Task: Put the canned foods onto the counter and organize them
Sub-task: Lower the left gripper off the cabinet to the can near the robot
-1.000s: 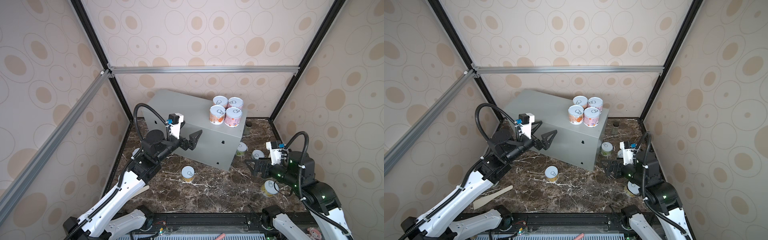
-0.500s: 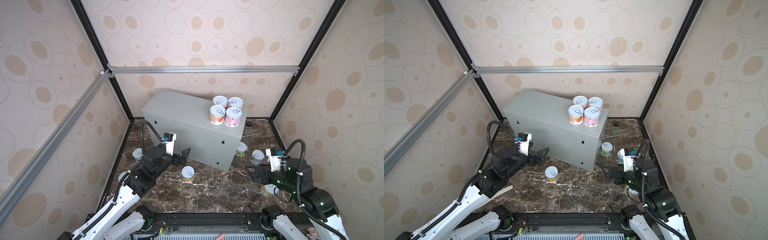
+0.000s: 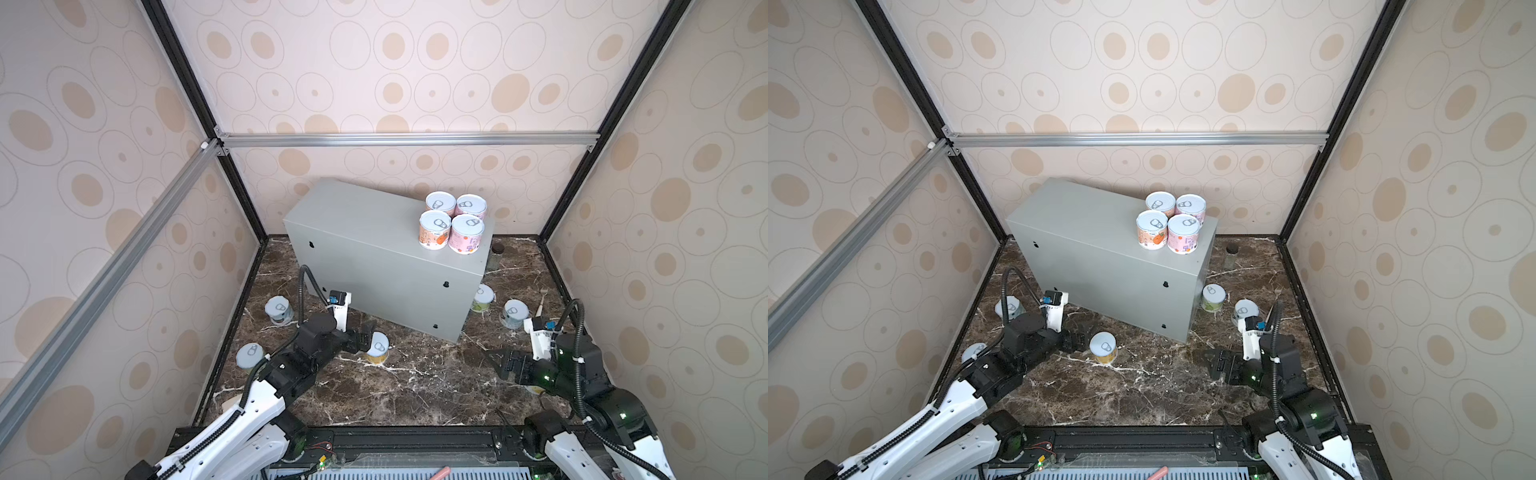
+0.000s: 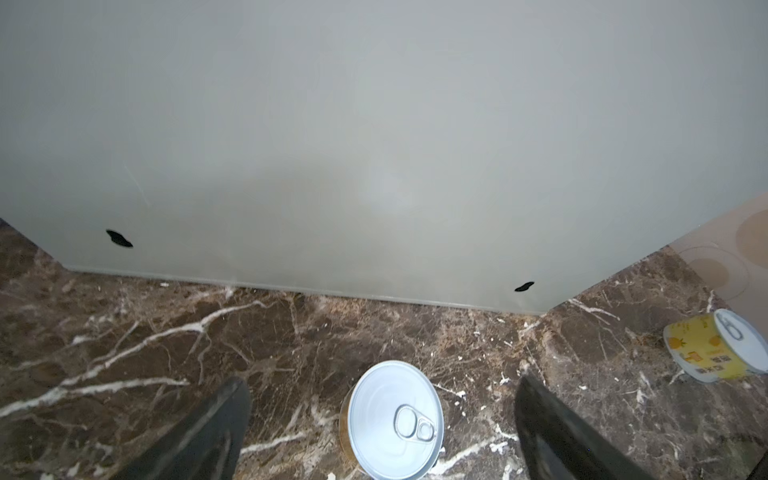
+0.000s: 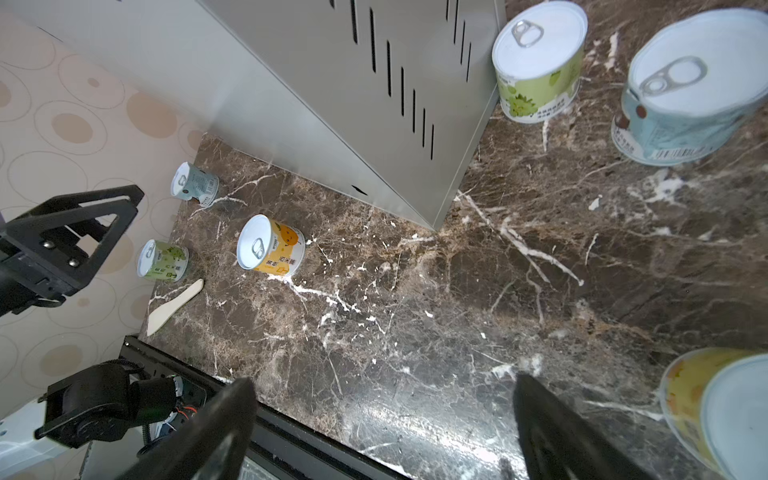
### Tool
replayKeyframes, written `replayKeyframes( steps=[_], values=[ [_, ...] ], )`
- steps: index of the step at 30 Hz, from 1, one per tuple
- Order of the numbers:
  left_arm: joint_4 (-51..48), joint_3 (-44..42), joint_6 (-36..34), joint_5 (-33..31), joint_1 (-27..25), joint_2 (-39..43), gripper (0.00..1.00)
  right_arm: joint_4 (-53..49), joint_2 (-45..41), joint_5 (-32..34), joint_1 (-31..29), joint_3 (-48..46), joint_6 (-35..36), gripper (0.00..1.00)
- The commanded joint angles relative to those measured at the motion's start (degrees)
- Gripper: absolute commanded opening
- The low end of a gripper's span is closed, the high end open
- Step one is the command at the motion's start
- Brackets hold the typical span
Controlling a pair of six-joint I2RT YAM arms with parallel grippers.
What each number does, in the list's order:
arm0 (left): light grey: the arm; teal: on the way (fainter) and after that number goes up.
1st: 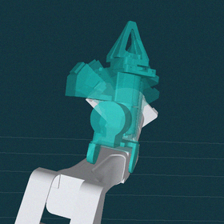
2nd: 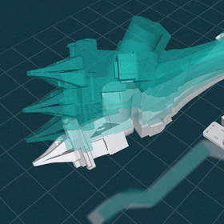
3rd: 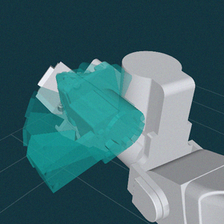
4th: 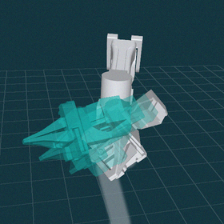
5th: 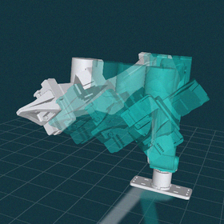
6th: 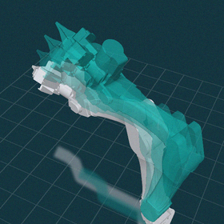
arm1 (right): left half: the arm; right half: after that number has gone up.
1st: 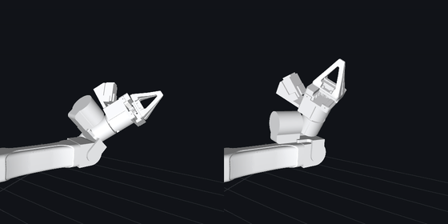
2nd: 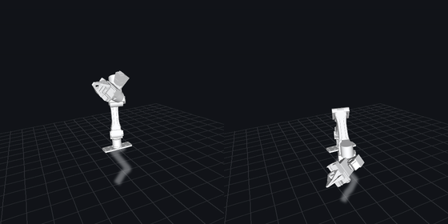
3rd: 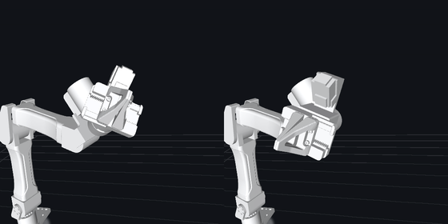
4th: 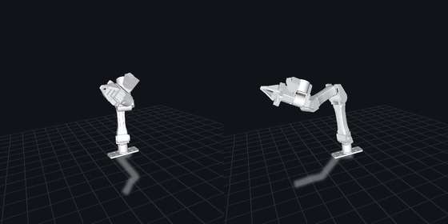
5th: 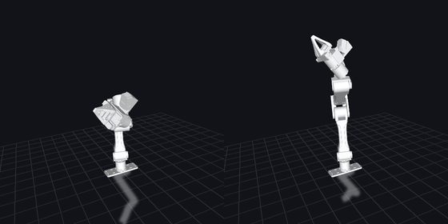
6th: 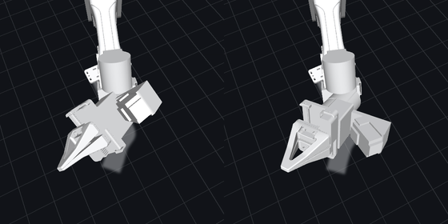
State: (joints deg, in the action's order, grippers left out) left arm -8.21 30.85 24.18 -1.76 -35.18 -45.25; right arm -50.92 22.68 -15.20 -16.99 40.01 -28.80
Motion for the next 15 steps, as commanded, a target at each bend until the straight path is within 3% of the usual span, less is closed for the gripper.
replayKeyframes(
  steps=[1,15],
  values=[
    [3.06,-2.68,3.99,-2.0,-1.2,-0.78,0.99,2.81,-0.75,-1.32,-0.23,-1.61,-2.72,0.99],
    [11.5,-9.52,5.87,-0.35,-6.49,-6.9,0.99,10.84,5.86,-4.68,-0.23,-7.34,-3.15,0.99]
  ],
)
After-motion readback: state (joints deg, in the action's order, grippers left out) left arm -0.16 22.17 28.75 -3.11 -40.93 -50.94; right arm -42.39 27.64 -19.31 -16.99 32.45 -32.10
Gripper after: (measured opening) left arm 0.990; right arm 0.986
